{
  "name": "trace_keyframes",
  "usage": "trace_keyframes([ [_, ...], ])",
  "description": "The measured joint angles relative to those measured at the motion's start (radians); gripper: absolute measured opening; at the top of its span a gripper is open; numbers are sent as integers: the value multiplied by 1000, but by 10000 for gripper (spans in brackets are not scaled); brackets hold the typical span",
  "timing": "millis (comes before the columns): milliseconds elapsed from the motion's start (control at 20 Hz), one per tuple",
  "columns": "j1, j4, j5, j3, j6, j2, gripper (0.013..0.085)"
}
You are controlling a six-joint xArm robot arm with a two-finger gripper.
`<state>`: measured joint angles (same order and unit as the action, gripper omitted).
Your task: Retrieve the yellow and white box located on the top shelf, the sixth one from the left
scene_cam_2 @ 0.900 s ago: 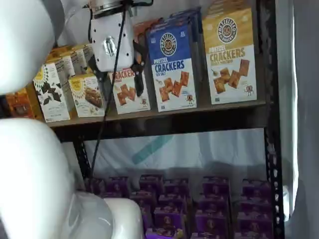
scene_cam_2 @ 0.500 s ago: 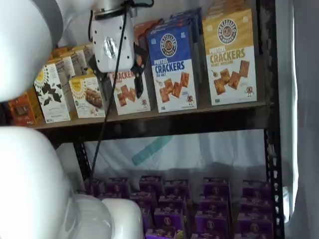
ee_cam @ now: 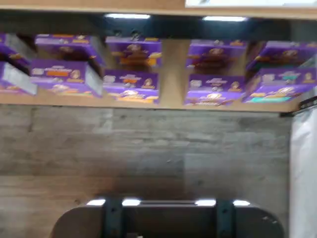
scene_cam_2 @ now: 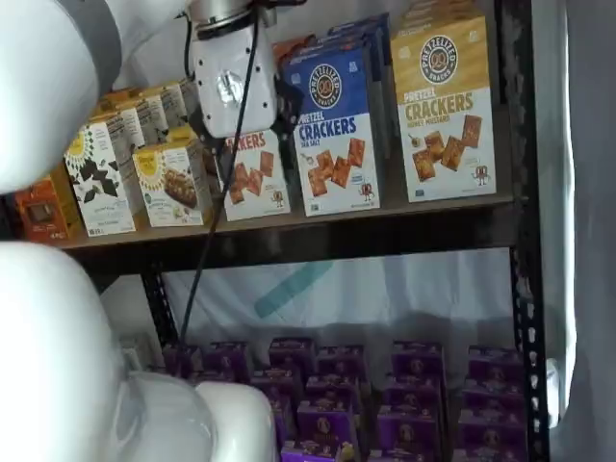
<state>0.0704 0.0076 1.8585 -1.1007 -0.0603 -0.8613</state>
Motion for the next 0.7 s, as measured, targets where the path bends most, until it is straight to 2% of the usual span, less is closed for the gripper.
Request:
trace_keyframes([
  [250,68,-30,-69,6,-71,22,850],
  [600,259,3,-189,-26,-248,96,850],
  [700,299,5,-212,-45,-287,123,850],
])
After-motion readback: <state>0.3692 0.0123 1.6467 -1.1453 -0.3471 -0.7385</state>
